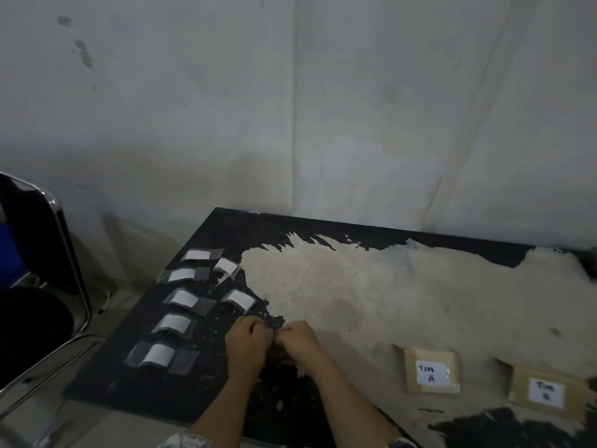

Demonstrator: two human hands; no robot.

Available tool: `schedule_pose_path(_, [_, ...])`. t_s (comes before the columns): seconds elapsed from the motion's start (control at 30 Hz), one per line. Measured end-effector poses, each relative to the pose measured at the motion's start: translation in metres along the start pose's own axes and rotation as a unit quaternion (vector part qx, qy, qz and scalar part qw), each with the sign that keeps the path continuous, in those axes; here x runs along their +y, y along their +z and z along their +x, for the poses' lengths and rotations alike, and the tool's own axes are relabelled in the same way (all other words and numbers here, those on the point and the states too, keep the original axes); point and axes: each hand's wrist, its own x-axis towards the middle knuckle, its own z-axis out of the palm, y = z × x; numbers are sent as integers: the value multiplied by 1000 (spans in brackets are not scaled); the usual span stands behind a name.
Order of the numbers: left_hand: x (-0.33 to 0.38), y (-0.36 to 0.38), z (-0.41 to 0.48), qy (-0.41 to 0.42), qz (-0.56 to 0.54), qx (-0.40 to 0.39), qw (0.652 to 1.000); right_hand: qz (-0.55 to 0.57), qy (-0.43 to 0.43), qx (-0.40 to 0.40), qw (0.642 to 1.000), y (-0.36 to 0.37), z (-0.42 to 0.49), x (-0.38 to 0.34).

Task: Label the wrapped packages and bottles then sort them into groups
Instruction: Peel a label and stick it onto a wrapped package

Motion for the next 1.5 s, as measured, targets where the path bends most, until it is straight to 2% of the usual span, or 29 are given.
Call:
schedule_pose_path(0.13, [36,14,-9,4,-111,-50,993,158,-14,28,987,-25,-2,-8])
schedule_pose_path(0.27, [57,28,-1,-116,-281,-96,948,187,-70,52,978,-44,-8,-14])
schedule_pose_path(0.37, [60,32,5,-134,-287,-148,937,183,-93,81,975,-55,-8,-16])
schedule_pose_path(0.47, [64,35,8,-155,-272,-127,941,128,-117,103,979,-63,-3,-10])
schedule_pose_path(0.63, [69,41,15,-233,-329,-108,909,24,-88,214,973,-64,8,-1])
schedule_pose_path(0.73, [69,44,16,-238,-333,-111,906,17,-77,187,979,-66,11,2])
schedule_pose_path(0.87, [73,47,20,-261,-323,-90,905,79,-65,117,988,-65,7,2])
schedule_pose_path(1.0, [78,48,23,-240,-289,-84,923,55,-63,86,993,-66,5,1])
schedule_pose_path(1.1, [71,49,24,-151,-185,-93,966,50,-115,109,986,-69,4,-2])
schedule_pose_path(1.17, [67,49,24,-112,-147,-114,976,54,-155,128,978,-72,5,-6])
schedule_pose_path(1.33, [71,47,25,-87,-123,-181,972,56,-181,139,972,-87,8,-13])
schedule_pose_path(1.5, [79,53,21,-76,-132,-268,951,172,-122,142,967,-103,8,-2])
